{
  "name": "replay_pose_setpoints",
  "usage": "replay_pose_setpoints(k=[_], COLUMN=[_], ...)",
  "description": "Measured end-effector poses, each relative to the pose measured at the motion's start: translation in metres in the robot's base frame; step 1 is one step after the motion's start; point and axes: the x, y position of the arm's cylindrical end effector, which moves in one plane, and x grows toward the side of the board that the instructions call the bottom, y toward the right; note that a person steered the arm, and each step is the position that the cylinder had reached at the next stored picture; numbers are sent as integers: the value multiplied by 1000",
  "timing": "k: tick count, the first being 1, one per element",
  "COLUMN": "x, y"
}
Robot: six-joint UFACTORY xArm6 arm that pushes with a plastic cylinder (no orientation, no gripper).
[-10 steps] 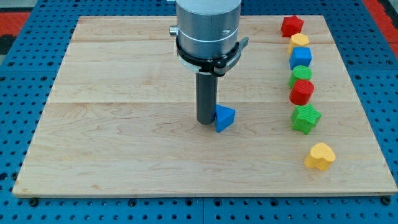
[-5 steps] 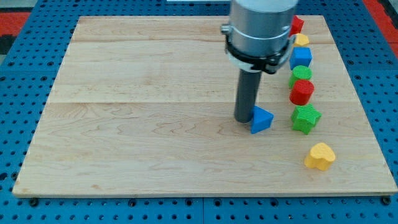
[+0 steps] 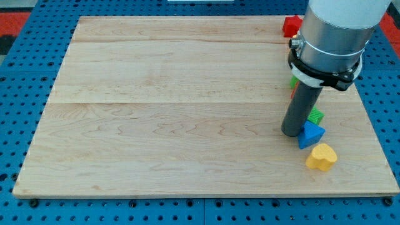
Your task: Place the blue triangle towards the bottom of the green star
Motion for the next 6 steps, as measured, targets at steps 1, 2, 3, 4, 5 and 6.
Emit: replay_pose_setpoints(k=[1, 2, 3, 4, 5, 6], x=[0, 3, 11, 12, 12, 3], y=[2, 2, 4, 4, 2, -22])
